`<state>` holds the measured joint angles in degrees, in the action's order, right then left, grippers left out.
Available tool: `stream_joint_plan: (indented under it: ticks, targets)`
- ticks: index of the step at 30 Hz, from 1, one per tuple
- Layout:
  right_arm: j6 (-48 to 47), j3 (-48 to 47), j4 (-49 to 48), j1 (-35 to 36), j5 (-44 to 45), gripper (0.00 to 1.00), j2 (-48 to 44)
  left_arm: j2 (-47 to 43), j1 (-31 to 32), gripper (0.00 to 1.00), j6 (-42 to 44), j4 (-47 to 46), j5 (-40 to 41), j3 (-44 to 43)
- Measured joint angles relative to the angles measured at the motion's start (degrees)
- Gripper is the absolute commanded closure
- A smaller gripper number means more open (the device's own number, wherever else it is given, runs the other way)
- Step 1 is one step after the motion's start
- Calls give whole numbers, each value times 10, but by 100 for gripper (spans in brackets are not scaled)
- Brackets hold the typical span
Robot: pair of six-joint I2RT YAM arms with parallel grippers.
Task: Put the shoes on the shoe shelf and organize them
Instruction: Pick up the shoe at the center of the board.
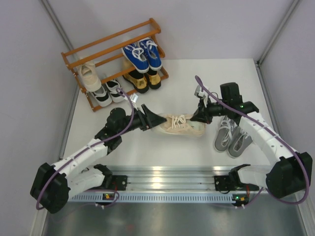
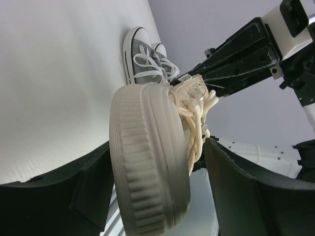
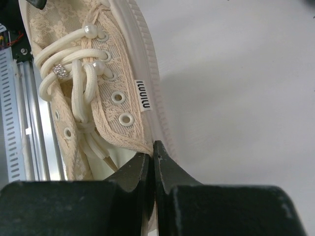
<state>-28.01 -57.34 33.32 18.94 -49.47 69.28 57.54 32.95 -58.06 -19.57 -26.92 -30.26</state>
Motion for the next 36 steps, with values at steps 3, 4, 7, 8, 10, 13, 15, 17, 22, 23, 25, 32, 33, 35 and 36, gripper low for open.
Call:
stream_joint_plan:
  ticks: [3, 4, 7, 8, 10, 13, 15, 17, 22, 23, 25, 32, 33, 35, 36]
  targets:
    - [30, 16, -26, -1, -4, 100, 0, 6, 0, 43, -10, -1, 12, 4]
    - [39, 19, -36, -3, -5, 100, 0, 7, 0, 50, -14, -2, 16, 7]
    - [56, 26, -55, -3, -12, 98, 0, 16, -1, 77, -19, 0, 33, 10]
    - [58, 26, -58, -3, -16, 96, 0, 19, -2, 84, -16, 3, 38, 12]
    - [56, 26, -61, -3, -24, 85, 0, 24, -2, 95, -18, 3, 42, 17]
    - [20, 24, -43, -3, -51, 50, 1, 25, -2, 100, -14, 3, 41, 18]
    - [-32, 17, -9, -3, -71, 36, 6, 25, -2, 100, -2, 9, 38, 18]
    - [-100, -3, 45, -3, -86, 22, 14, 25, -2, 100, 17, 26, 34, 18]
    - [-298, -47, 172, -3, -103, 1, 18, 19, -8, 100, 68, 96, 24, 17]
    - [-335, -51, 192, -4, -105, 0, 17, 14, -10, 100, 73, 109, 23, 17]
    - [-408, -51, 235, -4, -107, 1, 11, 0, -16, 100, 82, 129, 21, 17]
    - [-692, -7, 374, -3, -129, 1, -13, -84, -22, 100, 68, 144, 22, 38]
    - [-718, 3, 384, -1, -129, 1, -14, -93, -22, 100, 64, 146, 22, 41]
    - [-762, 23, 402, 5, -125, 1, -14, -109, -22, 100, 52, 148, 23, 50]
    - [-779, 31, 407, 12, -121, 0, -16, -116, -22, 100, 44, 148, 24, 55]
